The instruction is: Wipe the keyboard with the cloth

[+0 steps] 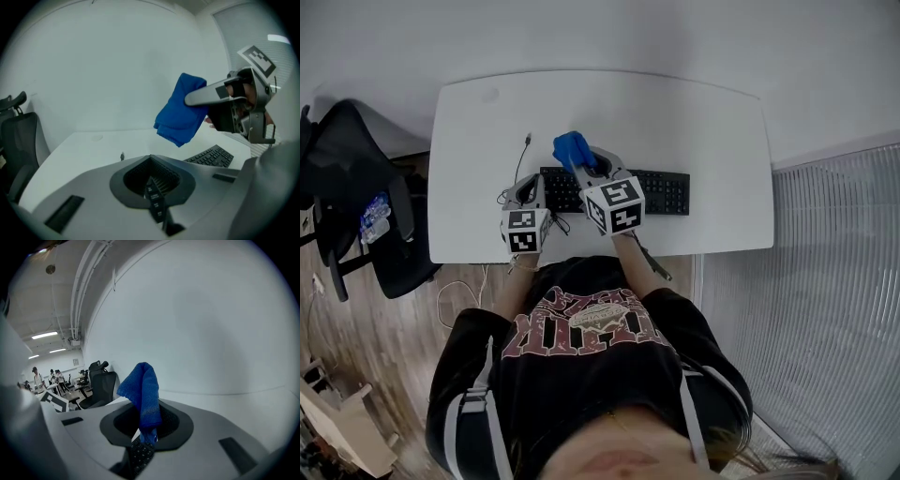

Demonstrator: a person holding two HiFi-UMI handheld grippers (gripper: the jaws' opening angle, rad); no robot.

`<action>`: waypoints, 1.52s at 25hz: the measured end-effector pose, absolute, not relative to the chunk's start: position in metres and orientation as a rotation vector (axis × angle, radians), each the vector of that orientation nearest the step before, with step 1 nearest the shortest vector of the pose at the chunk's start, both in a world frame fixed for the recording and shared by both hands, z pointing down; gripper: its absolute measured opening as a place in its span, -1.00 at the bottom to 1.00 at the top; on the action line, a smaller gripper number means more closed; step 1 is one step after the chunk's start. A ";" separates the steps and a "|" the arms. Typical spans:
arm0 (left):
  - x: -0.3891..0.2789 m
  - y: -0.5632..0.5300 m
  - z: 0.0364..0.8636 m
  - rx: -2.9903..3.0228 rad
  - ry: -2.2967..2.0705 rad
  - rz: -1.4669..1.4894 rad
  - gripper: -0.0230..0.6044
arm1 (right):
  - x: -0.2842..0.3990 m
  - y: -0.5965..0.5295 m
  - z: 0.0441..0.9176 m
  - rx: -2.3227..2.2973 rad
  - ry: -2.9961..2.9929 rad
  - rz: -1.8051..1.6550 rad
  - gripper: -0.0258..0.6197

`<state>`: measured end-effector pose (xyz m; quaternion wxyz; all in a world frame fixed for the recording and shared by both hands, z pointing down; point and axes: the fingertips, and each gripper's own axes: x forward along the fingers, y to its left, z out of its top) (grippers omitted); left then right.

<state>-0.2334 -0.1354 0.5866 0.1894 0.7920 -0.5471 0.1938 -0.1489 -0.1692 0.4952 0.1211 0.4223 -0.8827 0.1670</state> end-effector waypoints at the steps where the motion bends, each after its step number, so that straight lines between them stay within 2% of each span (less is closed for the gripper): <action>1: -0.237 -0.133 0.598 2.204 -1.525 0.559 -0.82 | -0.154 -0.169 0.500 1.222 -2.579 0.509 -0.72; 9: -0.253 -0.111 0.663 2.132 -1.397 0.752 -0.82 | -0.194 -0.169 0.534 1.117 -2.561 0.602 -0.72; 20: -0.243 -0.101 0.681 2.133 -1.312 0.831 -0.82 | -0.222 -0.168 0.577 1.035 -2.535 0.890 -0.72; 38: -0.247 -0.103 0.676 2.102 -1.353 0.876 -0.82 | -0.220 -0.174 0.619 0.970 -2.398 0.815 -0.72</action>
